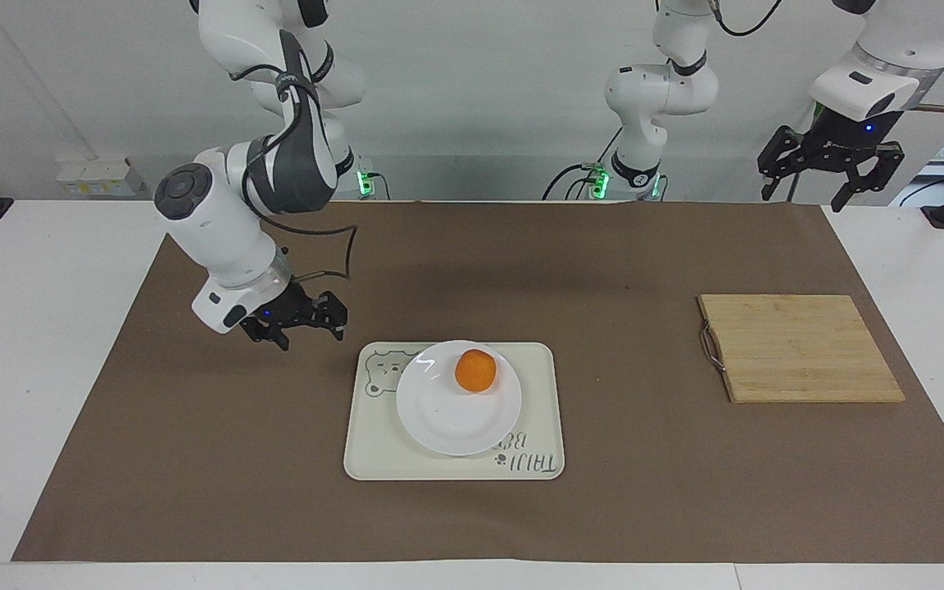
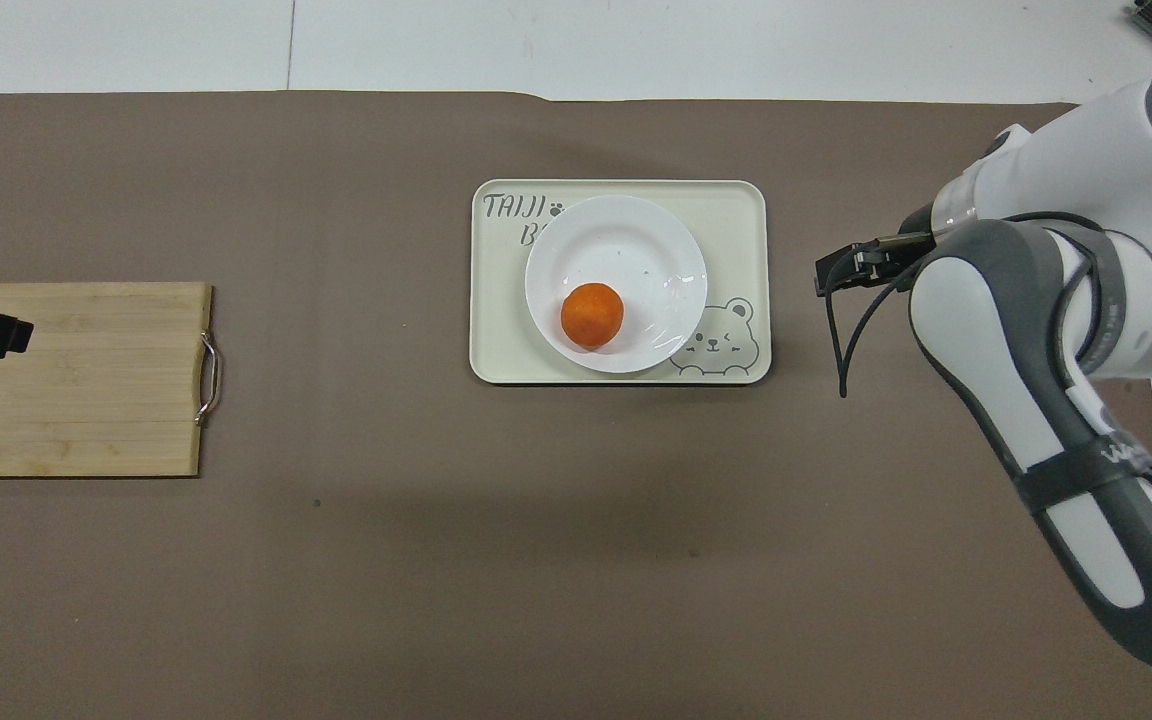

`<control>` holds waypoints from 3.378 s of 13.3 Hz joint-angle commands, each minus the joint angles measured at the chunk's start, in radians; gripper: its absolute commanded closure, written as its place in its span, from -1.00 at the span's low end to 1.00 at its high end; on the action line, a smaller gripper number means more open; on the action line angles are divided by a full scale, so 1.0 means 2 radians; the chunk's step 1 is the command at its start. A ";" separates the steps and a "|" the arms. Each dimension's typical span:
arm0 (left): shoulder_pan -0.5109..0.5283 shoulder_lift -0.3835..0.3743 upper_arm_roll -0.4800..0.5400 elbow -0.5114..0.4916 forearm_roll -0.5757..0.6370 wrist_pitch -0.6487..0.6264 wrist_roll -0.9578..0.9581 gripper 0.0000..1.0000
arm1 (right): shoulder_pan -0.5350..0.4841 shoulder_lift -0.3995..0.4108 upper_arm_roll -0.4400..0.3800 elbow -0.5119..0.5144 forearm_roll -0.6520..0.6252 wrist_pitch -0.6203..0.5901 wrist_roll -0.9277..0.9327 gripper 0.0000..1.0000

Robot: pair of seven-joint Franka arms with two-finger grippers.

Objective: Place orange and plate with both arms

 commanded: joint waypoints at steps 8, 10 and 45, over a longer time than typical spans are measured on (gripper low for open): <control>0.006 0.002 -0.004 0.010 0.004 -0.011 0.003 -1.00 | -0.054 -0.122 0.005 -0.005 -0.067 -0.101 0.040 -1.00; 0.006 0.001 -0.005 0.010 0.004 -0.011 0.003 -1.00 | -0.053 -0.145 0.004 -0.005 -0.069 -0.134 0.070 -1.00; 0.004 0.000 -0.007 0.012 0.005 -0.032 0.006 -1.00 | -0.054 -0.200 -0.001 0.026 -0.083 -0.231 0.058 -1.00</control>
